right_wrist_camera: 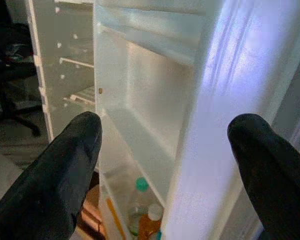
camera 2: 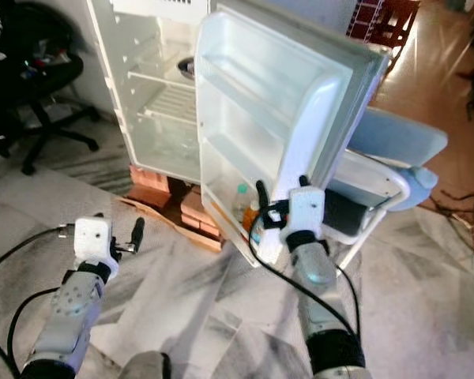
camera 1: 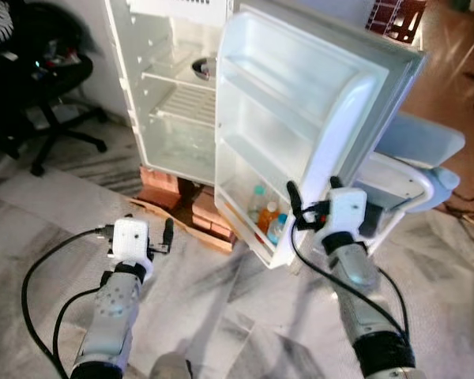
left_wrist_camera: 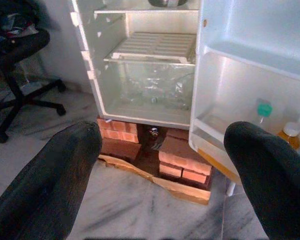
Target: Restocking fridge
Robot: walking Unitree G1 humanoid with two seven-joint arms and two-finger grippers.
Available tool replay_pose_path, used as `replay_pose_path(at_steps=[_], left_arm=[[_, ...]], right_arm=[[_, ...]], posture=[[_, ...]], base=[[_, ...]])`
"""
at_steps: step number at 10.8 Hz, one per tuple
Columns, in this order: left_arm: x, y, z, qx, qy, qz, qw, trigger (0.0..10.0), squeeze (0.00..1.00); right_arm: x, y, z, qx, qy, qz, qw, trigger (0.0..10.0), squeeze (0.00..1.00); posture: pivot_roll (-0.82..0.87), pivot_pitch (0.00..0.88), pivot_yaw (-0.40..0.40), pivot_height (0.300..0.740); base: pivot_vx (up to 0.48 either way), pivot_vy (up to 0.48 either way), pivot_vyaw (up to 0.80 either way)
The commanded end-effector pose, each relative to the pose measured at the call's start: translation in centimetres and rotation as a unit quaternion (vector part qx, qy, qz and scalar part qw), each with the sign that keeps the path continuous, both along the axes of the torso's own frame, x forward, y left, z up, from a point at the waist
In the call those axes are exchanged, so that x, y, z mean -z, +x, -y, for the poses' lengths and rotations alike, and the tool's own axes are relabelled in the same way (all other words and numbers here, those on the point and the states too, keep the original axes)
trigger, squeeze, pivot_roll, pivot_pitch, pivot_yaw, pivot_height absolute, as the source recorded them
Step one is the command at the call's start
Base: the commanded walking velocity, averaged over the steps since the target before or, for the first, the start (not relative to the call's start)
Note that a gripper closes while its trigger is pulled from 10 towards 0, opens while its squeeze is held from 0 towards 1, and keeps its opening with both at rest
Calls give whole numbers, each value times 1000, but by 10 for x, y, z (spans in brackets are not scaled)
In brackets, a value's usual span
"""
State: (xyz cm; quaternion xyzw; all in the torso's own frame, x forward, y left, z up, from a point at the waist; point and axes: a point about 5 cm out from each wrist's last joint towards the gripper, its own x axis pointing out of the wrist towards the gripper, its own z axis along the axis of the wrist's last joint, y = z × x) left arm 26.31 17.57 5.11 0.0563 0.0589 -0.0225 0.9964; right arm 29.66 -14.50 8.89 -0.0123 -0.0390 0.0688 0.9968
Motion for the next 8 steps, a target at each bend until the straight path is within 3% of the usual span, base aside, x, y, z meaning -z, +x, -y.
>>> replay_pose_path(at_steps=[1, 4, 8], left_arm=[[-2, -1, 0, 0, 4, 4, 1000, 10000, 0], [3, -7, 1, -3, 3, -5, 1000, 10000, 0], [4, -6, 3, -2, 3, -6, 1000, 10000, 0]], right_arm=[[2, -1, 4, 8, -5, -2, 1000, 10000, 0], [9, 0, 16, 33, -22, -16, 999, 10000, 0], [13, -3, 19, 34, -28, -19, 999, 10000, 0]], posture=[[115, 53, -85, 740], [117, 61, -99, 740], [111, 65, -112, 740]], base=[[0, 0, 0], [82, 0, 0], [0, -417, 0]])
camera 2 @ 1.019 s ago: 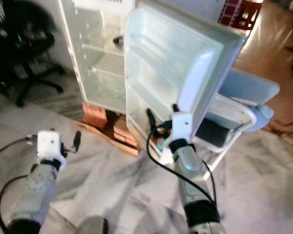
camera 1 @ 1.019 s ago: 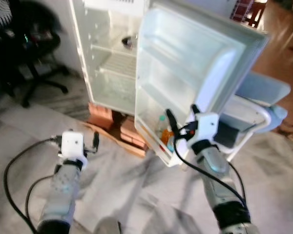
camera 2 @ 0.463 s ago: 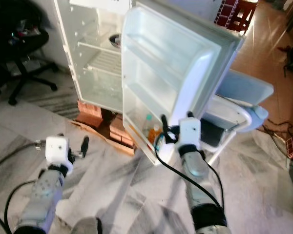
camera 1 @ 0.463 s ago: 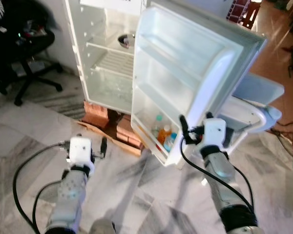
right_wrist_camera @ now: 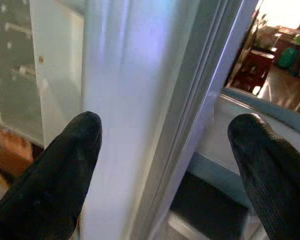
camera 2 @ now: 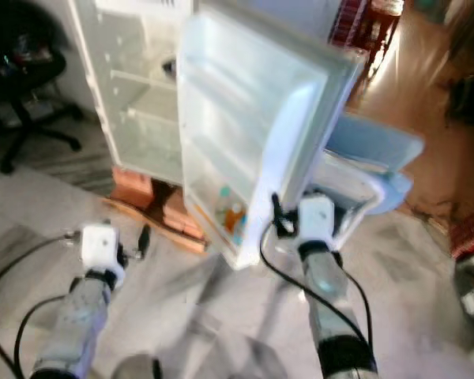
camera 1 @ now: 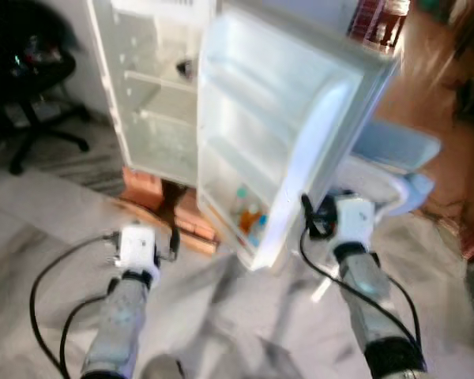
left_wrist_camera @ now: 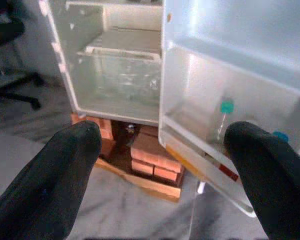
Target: Restocking fridge
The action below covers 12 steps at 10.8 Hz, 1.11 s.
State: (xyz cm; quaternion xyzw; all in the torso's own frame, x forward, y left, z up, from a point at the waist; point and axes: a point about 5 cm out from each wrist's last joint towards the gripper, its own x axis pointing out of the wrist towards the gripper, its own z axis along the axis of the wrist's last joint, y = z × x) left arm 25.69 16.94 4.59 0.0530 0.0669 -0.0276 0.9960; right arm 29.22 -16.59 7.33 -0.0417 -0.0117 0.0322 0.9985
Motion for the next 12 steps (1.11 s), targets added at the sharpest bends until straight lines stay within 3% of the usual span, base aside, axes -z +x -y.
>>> replay_pose_path(at_steps=[1, 4, 7, 10, 12], left_arm=[[-1, -1, -5, -11, -5, 1, 1000, 10000, 0], [-2, 0, -6, -14, -7, 0, 1000, 10000, 0], [-9, 0, -3, 2, -21, 27, 999, 10000, 0], [-12, 1, -6, -7, -20, 37, 999, 10000, 0], [-15, 4, -3, 2, -27, 41, 999, 10000, 0]], right_arm=[[-2, 1, -4, -7, 4, 5, 1000, 10000, 0], [-4, 5, -13, -35, 14, 6, 999, 10000, 0], [-8, 8, -14, -35, 61, -2, 998, 10000, 0], [20, -17, -1, 0, 71, -59, 996, 10000, 0], [22, -24, 4, 29, 77, -56, 995, 10000, 0]], posture=[[108, 68, -101, 740], [105, 65, -89, 740], [106, 57, -89, 740], [106, 50, -94, 740], [96, 48, -81, 740]], base=[[0, 0, 0], [0, 0, 0], [102, 0, 0], [310, 0, 0], [313, 0, 0]])
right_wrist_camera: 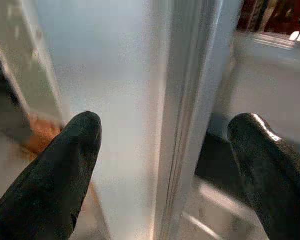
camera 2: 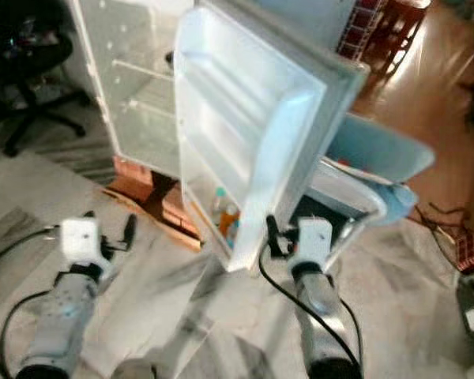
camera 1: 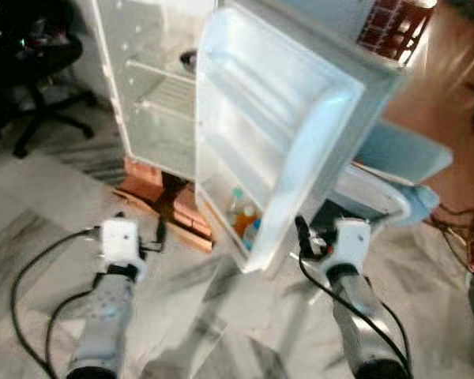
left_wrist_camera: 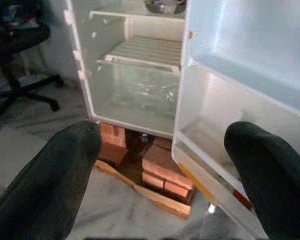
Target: Restocking fridge
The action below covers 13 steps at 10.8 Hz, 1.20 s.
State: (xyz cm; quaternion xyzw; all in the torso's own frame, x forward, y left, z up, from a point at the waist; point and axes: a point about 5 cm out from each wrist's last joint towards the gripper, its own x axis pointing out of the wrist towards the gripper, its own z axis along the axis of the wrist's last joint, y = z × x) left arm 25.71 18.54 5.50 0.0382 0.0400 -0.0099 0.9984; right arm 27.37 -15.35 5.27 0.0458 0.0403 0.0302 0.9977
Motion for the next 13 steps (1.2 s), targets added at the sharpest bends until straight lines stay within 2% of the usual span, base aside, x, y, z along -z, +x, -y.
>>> replay_pose_path(at_steps=[1, 3, 5, 7, 9, 13], left_arm=[[-6, 5, 15, 23, -12, 15, 1000, 10000, 0], [-3, 8, 13, 13, -9, 6, 1000, 10000, 0], [4, 1, 7, 6, -8, -13, 1000, 10000, 0], [9, -7, 6, 19, -4, -25, 999, 10000, 0], [1, -4, 4, 29, 4, -16, 999, 10000, 0], [1, 1, -1, 19, 10, -13, 1000, 10000, 0]], right_arm=[[-1, -3, 15, 25, -11, 2, 1000, 10000, 0], [-7, 4, 17, 28, -14, 13, 999, 10000, 0], [-15, 8, 19, 30, -19, 26, 999, 10000, 0], [-14, 5, 16, 28, -19, 25, 999, 10000, 0], [-18, 11, 18, 41, -23, 32, 998, 10000, 0], [-21, 18, 18, 41, -29, 30, 998, 10000, 0]], posture=[[97, 48, -80, 740], [88, 51, -90, 740], [74, 82, -85, 740], [76, 91, -88, 740], [96, 87, -82, 740], [105, 80, -82, 740]], base=[[319, 0, 0], [0, 0, 0], [0, 0, 0], [0, 0, 0], [0, 0, 0], [0, 0, 0]])
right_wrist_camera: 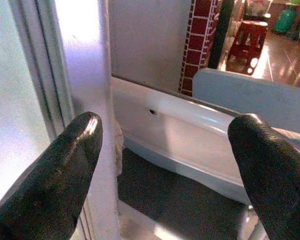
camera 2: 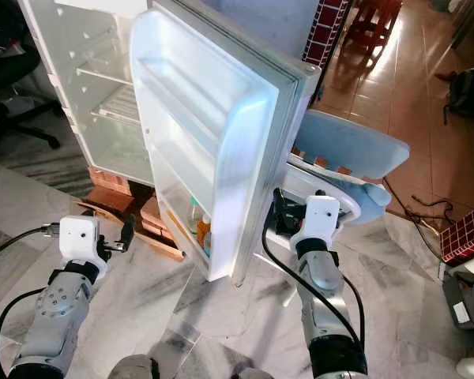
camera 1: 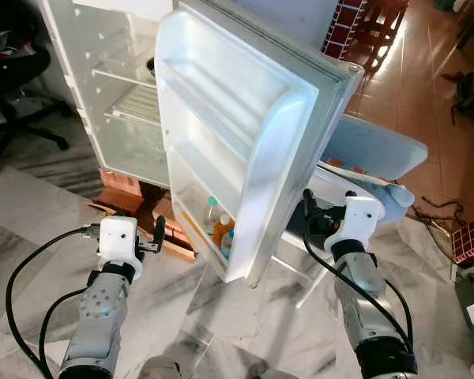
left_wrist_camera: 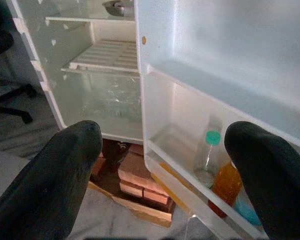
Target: Restocking fridge
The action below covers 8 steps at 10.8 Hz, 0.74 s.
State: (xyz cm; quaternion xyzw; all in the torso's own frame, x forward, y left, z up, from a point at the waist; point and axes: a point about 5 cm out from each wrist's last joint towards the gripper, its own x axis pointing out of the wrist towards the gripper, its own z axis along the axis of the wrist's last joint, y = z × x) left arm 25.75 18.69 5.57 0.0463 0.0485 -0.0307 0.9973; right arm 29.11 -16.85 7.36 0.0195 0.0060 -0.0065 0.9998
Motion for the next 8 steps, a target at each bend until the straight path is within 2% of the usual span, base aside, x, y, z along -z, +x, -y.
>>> replay_pose_path(at_steps=[1, 2, 3, 5, 6, 7, 8], left_arm=[[6, -4, 1, 2, -9, -18, 1000, 10000, 0], [23, -15, 0, 3, 8, -75, 997, 10000, 0], [27, -21, -3, -3, 2, -88, 996, 10000, 0], [24, -39, -9, -17, -11, -74, 997, 10000, 0], [25, -43, -9, -25, -1, -73, 997, 10000, 0], [24, -45, -10, -33, 0, -72, 997, 10000, 0], [24, -46, -10, -35, 0, -73, 997, 10000, 0]], right_arm=[[-1, 4, 3, 4, -8, -4, 1000, 10000, 0], [-8, 14, 1, 2, -5, 6, 1000, 10000, 0], [-14, 23, -2, 1, -1, 13, 1000, 10000, 0], [-43, 53, -15, -16, 13, 45, 999, 10000, 0], [-62, 63, -38, -104, 46, 73, 991, 10000, 0], [-71, 58, -57, -206, 108, 84, 969, 10000, 0], [-78, 48, -69, -289, 170, 87, 938, 10000, 0]], posture=[[102, 79, -81, 740], [103, 83, -78, 740], [106, 87, -77, 740], [142, 99, -99, 740], [168, 98, -118, 740], [178, 99, -124, 740], [183, 99, -126, 740]], base=[[0, 0, 0], [0, 0, 0], [0, 0, 0], [0, 0, 0], [0, 0, 0], [0, 0, 0], [0, 0, 0]])
